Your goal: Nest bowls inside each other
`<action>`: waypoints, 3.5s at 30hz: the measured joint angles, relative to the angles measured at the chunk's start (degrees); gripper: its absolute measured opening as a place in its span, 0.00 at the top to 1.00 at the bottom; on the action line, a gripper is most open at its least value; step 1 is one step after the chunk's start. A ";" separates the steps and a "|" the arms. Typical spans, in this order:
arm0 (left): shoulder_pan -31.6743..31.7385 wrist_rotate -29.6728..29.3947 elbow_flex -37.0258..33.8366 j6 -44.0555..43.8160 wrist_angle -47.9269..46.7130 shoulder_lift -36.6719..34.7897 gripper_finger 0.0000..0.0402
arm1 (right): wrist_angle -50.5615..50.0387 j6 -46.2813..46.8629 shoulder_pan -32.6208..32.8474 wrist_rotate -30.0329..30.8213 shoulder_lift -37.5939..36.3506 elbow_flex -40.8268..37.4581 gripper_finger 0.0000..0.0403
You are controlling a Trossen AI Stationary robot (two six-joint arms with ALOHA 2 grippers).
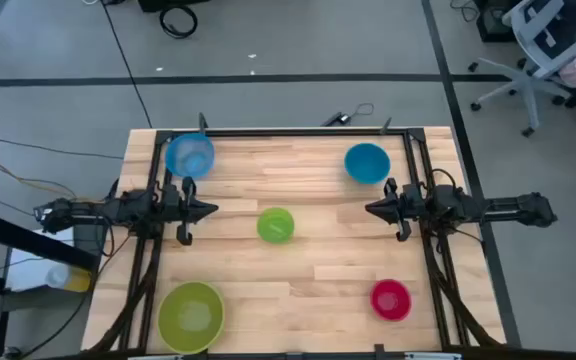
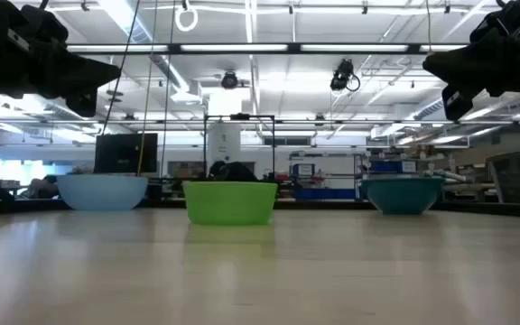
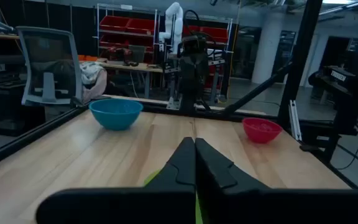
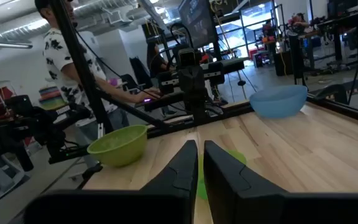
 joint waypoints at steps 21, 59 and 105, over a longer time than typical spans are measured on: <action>0.00 0.00 0.00 0.00 0.02 -0.02 1.00 | -0.02 0.00 0.00 0.00 0.00 0.00 0.91; 0.02 0.00 0.00 0.00 2.35 -0.02 1.00 | 0.00 0.00 -0.01 0.00 0.00 0.00 0.91; 15.60 -14.97 29.66 -42.97 -26.82 29.57 1.00 | -8.43 26.29 -11.76 32.51 33.78 17.56 0.98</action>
